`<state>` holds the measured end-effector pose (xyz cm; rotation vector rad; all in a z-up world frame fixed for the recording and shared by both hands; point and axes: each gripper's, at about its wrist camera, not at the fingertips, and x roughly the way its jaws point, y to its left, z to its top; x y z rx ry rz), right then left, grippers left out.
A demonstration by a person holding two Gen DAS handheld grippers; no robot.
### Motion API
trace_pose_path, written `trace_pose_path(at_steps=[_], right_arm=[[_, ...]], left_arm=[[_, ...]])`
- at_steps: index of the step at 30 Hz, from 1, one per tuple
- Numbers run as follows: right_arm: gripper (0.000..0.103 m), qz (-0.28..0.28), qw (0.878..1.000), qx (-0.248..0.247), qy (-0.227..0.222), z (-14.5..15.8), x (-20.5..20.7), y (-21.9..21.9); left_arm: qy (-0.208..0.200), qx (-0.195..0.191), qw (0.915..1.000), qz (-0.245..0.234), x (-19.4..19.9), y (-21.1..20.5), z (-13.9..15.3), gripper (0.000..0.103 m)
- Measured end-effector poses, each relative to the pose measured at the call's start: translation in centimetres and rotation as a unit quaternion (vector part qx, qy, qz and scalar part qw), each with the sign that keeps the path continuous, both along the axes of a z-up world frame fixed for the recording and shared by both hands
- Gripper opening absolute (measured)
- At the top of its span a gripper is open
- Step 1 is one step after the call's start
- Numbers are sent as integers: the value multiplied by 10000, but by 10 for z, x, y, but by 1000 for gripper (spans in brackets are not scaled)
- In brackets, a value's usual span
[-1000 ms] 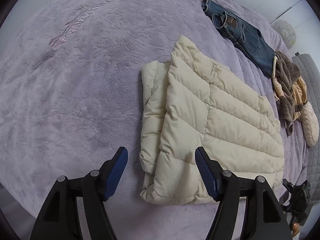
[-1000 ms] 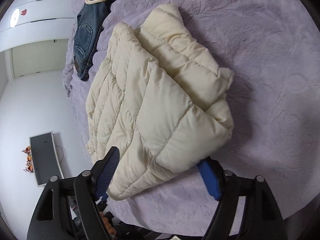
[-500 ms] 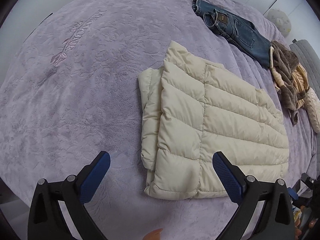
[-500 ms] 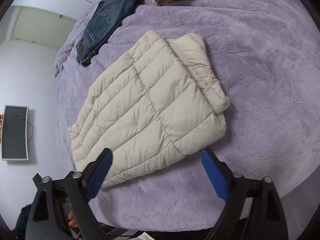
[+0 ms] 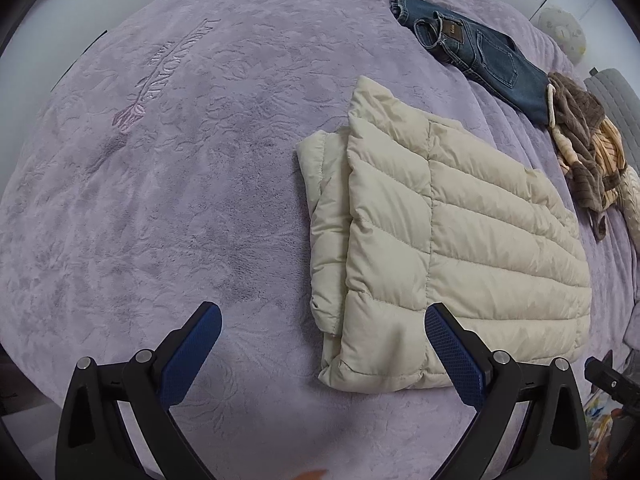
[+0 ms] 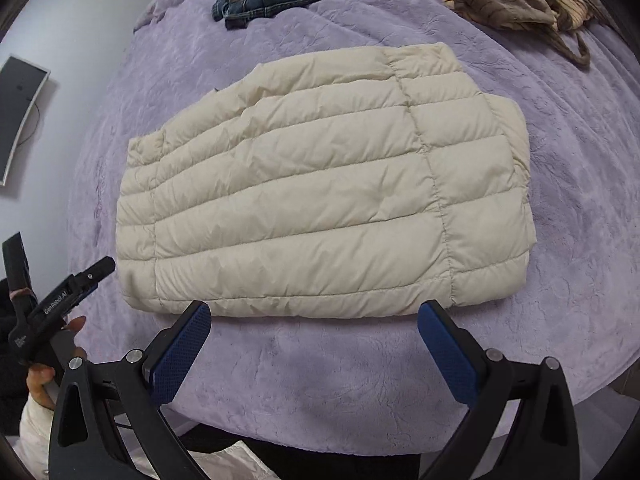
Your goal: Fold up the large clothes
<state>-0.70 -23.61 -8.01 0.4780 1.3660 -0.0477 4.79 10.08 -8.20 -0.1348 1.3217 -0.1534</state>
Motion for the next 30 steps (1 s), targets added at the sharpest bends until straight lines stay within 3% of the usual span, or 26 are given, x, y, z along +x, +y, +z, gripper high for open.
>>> trace_pose_path(at_steps=[8, 16, 17, 18, 19, 20, 22, 30], right_arm=[[103, 281, 9993, -249, 2, 3, 9, 25], [100, 628, 9966, -528, 37, 2, 31, 49], [98, 651, 9964, -549, 15, 2, 35, 51], [89, 665, 9963, -537, -11, 2, 40, 52], [73, 683, 9963, -517, -26, 1, 44, 53], [65, 713, 9961, -512, -22, 1, 48, 54], [33, 781, 9956, -507, -43, -2, 56, 55], [30, 1088, 9917, -603, -310, -22, 96, 59]], left_arm=[[305, -882, 9949, 393, 11, 38, -16, 102], [402, -1141, 9919, 398, 23, 42, -30, 102], [398, -1166, 9917, 365, 24, 40, -30, 102], [396, -1183, 9916, 331, 26, 38, -30, 102], [393, -1202, 9915, 299, 27, 37, -31, 102], [395, -1217, 9914, 270, 29, 35, -31, 102], [405, -1242, 9912, 220, 32, 31, -33, 102], [453, -1319, 9902, 18, 48, 16, -44, 102]])
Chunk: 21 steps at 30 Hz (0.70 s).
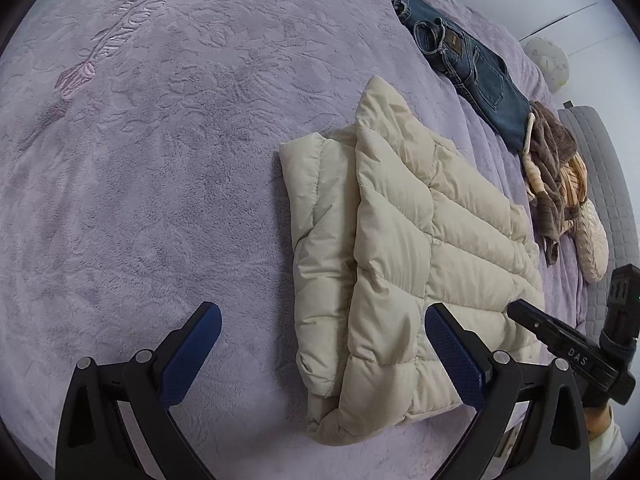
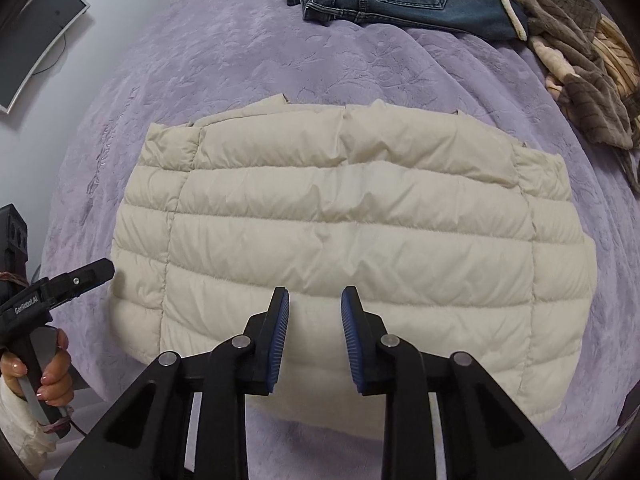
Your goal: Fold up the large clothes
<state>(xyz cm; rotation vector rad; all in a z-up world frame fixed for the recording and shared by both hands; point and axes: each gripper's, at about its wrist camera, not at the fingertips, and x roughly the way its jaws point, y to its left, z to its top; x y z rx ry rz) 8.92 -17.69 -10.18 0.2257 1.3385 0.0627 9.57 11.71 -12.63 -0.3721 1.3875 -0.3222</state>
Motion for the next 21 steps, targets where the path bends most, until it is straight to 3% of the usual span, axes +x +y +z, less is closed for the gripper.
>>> trace_pose_path(at_steps=[5, 9, 14, 20, 21], right_arm=[[27, -130, 9998, -24, 164, -36, 23, -7], [27, -134, 9997, 21, 218, -53, 27, -8], [27, -130, 9996, 143, 205, -64, 27, -11], [27, -260, 9986, 414, 186, -72, 23, -18], [27, -274, 9985, 441, 188, -74, 24, -19]], left_arm=[[62, -270, 9996, -84, 15, -2, -14, 102], [354, -920, 9950, -138, 32, -1, -36, 102], [613, -1768, 9811, -488, 48, -18, -60, 102], [678, -2002, 9714, -1085, 60, -56, -64, 101], [693, -1945, 9709, -1210, 61, -65, -63, 97]])
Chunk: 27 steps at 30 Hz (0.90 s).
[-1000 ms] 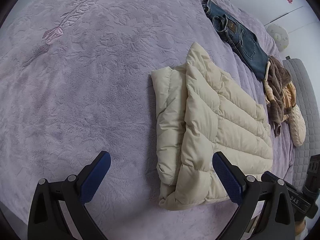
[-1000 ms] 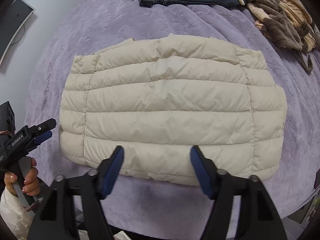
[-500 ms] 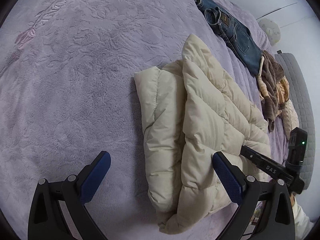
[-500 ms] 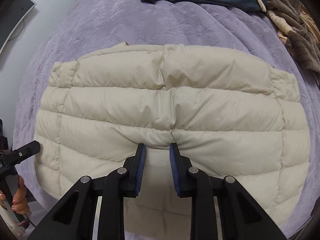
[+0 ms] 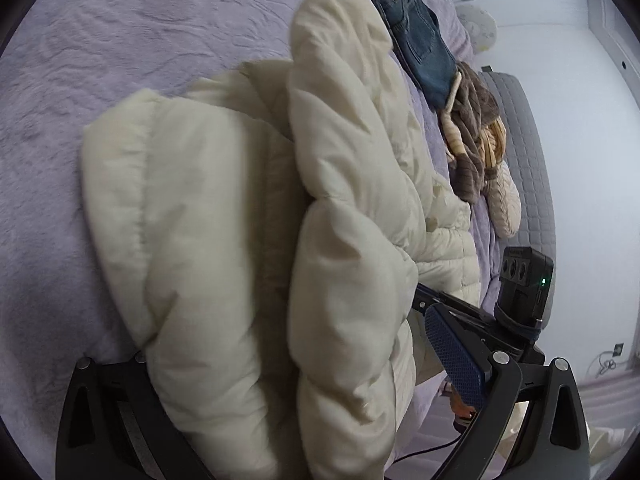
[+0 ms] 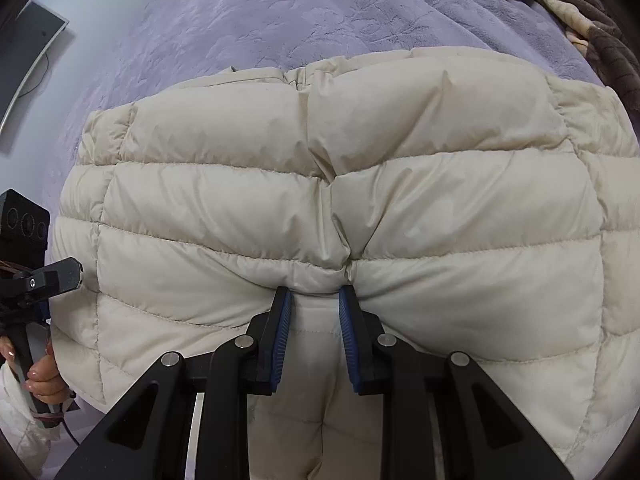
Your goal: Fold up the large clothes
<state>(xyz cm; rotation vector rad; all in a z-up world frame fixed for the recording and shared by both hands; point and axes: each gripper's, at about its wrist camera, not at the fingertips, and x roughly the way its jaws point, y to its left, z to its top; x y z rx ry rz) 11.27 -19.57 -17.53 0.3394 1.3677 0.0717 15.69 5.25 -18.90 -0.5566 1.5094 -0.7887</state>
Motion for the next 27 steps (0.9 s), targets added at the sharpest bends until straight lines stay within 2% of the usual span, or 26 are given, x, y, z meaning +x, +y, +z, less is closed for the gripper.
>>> trace_pose_path(at_steps=[2, 3, 4, 5, 8, 12, 16, 18, 21, 23, 24, 27], right_arm=[[27, -23, 10000, 25, 4, -2, 0, -1], [27, -33, 10000, 29, 4, -2, 0, 0], [27, -44, 10000, 29, 7, -3, 0, 0], [27, -57, 10000, 35, 7, -4, 0, 0], [27, -115, 9998, 142, -9, -5, 0, -2], [27, -181, 9990, 405, 17, -8, -2, -12], [27, -347, 9960, 801, 179, -15, 0, -29], [27, -442, 9928, 1078, 260, -12, 1, -38], [27, -639, 9866, 1499, 27, 6, -2, -58], [22, -877, 9790, 1804, -363, 22, -5, -76], [14, -1025, 9739, 1962, -498, 26, -4, -85], [9, -1358, 9656, 2164, -474, 18, 14, -101]], left_arm=[[-37, 281, 9992, -280, 0, -19, 4, 48], [-111, 367, 9987, -347, -1, -25, 10, 42], [-234, 344, 9984, -380, -2, -30, 19, 31], [-333, 253, 9983, -417, -3, -34, 29, 27], [-724, 63, 9956, -597, -9, -52, 64, 26], [-1077, 197, 9900, -892, -22, -86, 93, 26], [-1373, 555, 9845, -942, -31, -115, 106, 26], [-1422, 612, 9840, -880, -33, -119, 111, 26], [-1405, 685, 9842, -830, -33, -121, 114, 26], [-1433, 800, 9830, -826, -38, -117, 117, 26], [-1435, 849, 9826, -820, -39, -118, 118, 26], [-1468, 975, 9811, -797, -45, -126, 124, 26]])
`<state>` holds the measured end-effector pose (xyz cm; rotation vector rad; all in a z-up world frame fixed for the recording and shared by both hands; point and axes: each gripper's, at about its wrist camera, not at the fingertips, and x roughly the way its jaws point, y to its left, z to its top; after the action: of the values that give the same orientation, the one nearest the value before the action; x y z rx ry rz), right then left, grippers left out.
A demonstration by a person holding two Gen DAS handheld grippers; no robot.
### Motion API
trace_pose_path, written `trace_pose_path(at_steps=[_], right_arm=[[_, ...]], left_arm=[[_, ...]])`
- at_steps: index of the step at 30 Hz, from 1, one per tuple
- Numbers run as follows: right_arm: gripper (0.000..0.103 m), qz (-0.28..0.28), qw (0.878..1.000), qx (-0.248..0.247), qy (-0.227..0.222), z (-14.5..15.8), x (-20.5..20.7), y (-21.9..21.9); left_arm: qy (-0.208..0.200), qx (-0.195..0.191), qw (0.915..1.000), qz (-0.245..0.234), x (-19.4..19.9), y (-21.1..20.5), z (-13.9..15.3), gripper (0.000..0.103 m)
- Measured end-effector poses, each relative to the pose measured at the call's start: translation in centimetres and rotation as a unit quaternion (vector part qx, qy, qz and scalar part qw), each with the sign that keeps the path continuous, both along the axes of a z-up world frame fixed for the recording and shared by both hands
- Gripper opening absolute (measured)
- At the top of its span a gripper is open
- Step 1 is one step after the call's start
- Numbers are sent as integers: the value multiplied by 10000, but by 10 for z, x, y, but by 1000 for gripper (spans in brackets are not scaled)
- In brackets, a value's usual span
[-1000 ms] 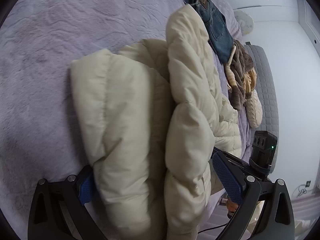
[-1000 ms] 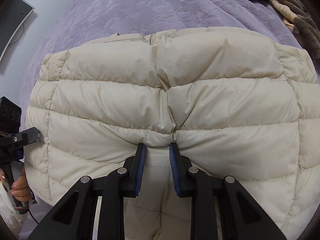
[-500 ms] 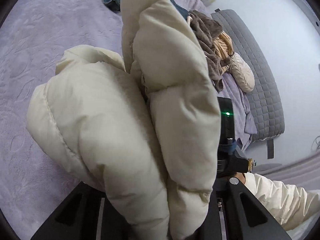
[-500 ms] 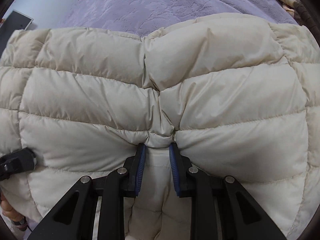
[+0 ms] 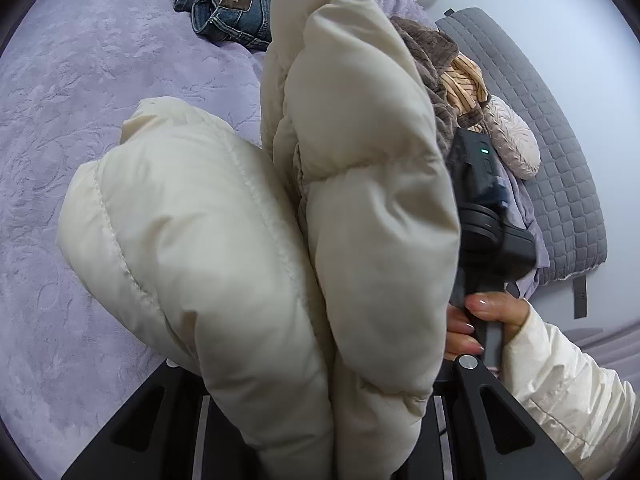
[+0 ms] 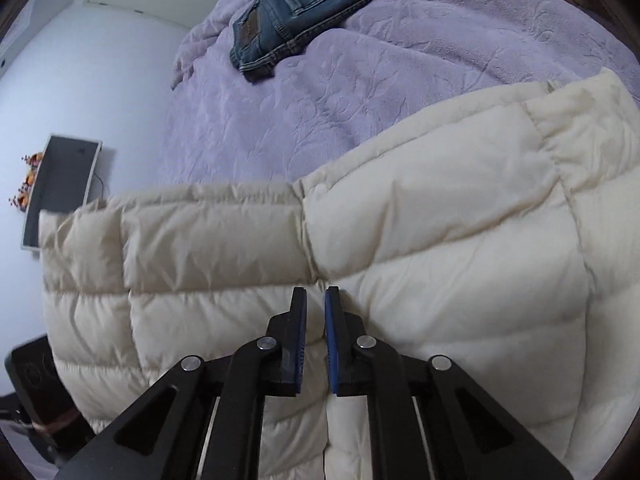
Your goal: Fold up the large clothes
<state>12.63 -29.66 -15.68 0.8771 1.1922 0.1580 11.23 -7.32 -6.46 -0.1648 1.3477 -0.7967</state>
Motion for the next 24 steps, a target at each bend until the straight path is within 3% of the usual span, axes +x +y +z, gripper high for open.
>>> trace_pose_path(at_steps=[5, 9, 13, 15, 19, 20, 21, 22, 23, 24], right_arm=[[0, 446, 9962, 349, 663, -60, 30, 24], [0, 484, 9948, 537, 718, -70, 38, 28], [0, 498, 9942, 660, 681, -54, 35, 18], [6, 486, 9959, 558, 521, -33, 26, 7], [8, 395, 9991, 45, 120, 17, -8, -24], [11, 356, 9993, -97, 63, 27, -20, -33], [28, 300, 9992, -252, 30, 36, -35, -42], [57, 215, 9989, -408, 22, 43, -48, -51], [68, 103, 9984, -547, 15, 49, -63, -59], [71, -10, 9977, -676, -24, 54, -78, -67]], left_arm=[[-204, 446, 9987, -105, -15, -17, 4, 26], [-284, 692, 9971, -111, -21, -36, 6, 26], [-341, 893, 9953, -141, -19, -46, 3, 27], [-341, 975, 9946, -138, -20, -48, 2, 27], [-359, 1132, 9928, -139, -22, -54, 0, 27], [-365, 1165, 9924, -144, -23, -56, 1, 27], [-370, 1195, 9920, -148, -23, -59, 0, 27], [-376, 1232, 9916, -155, -24, -61, 0, 27], [-381, 1271, 9910, -164, -24, -63, 0, 27], [-385, 1304, 9906, -174, -24, -65, -1, 27]])
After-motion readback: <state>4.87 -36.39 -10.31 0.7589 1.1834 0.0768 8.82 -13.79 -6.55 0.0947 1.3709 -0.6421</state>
